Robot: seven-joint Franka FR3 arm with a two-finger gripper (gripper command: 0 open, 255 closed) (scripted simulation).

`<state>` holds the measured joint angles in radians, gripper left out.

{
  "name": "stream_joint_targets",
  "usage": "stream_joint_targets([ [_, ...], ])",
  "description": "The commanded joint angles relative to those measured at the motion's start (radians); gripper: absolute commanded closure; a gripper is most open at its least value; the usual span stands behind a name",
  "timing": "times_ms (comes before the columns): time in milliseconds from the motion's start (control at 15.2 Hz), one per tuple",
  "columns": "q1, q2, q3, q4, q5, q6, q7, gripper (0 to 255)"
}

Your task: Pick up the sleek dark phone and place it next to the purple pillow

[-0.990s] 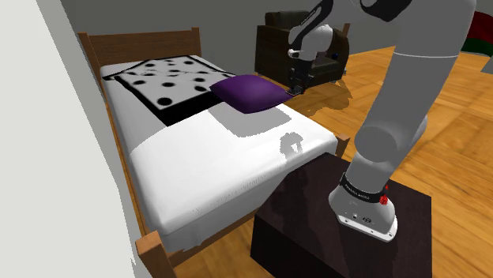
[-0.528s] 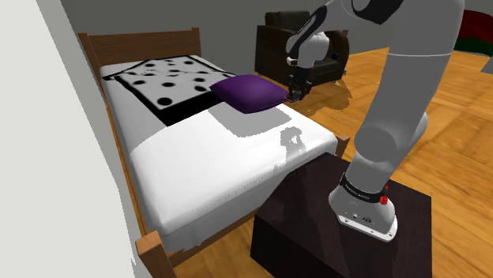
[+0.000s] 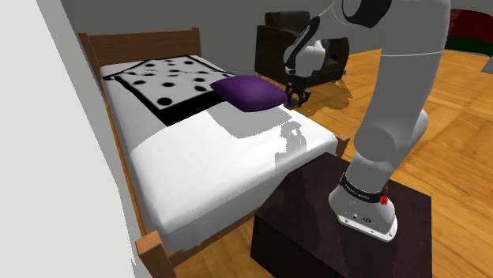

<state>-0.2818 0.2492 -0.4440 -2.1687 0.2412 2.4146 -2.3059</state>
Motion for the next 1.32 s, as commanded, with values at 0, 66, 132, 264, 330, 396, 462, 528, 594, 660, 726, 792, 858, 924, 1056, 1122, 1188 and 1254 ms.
stream_joint_targets([
  [0, -0.006, 0.023, 0.007, -0.004, 0.019, 0.024, -0.016, 255],
  [66, -0.009, 0.034, 0.011, -0.005, 0.028, 0.035, -0.022, 255],
  [132, -0.012, 0.044, 0.015, -0.007, 0.037, 0.046, -0.028, 255],
  [264, -0.018, 0.066, 0.024, -0.009, 0.055, 0.066, -0.041, 255],
  [330, -0.021, 0.078, 0.029, -0.010, 0.065, 0.078, -0.049, 255],
  [396, -0.022, 0.078, 0.029, -0.010, 0.065, 0.078, -0.049, 255],
  [462, -0.022, 0.078, 0.029, -0.010, 0.065, 0.078, -0.049, 255],
  [528, -0.022, 0.078, 0.029, -0.010, 0.065, 0.078, -0.049, 255],
  [594, -0.022, 0.078, 0.029, -0.010, 0.065, 0.078, -0.049, 255],
  [660, -0.022, 0.078, 0.029, -0.010, 0.065, 0.078, -0.049, 255],
  [726, -0.022, 0.078, 0.029, -0.010, 0.065, 0.078, -0.049, 255],
  [792, -0.022, 0.078, 0.029, -0.010, 0.065, 0.078, -0.049, 255],
  [858, -0.022, 0.078, 0.029, -0.010, 0.065, 0.079, -0.049, 0],
  [924, -0.022, 0.078, 0.029, -0.010, 0.065, 0.079, -0.050, 0],
  [1056, -0.022, 0.080, 0.029, -0.009, 0.066, 0.079, -0.050, 0],
  [1122, -0.022, 0.079, 0.029, -0.010, 0.065, 0.079, -0.050, 0],
  [1188, -0.021, 0.078, 0.029, -0.010, 0.065, 0.078, -0.049, 0],
  [1254, -0.014, 0.050, 0.017, -0.009, 0.043, 0.053, -0.034, 0],
])
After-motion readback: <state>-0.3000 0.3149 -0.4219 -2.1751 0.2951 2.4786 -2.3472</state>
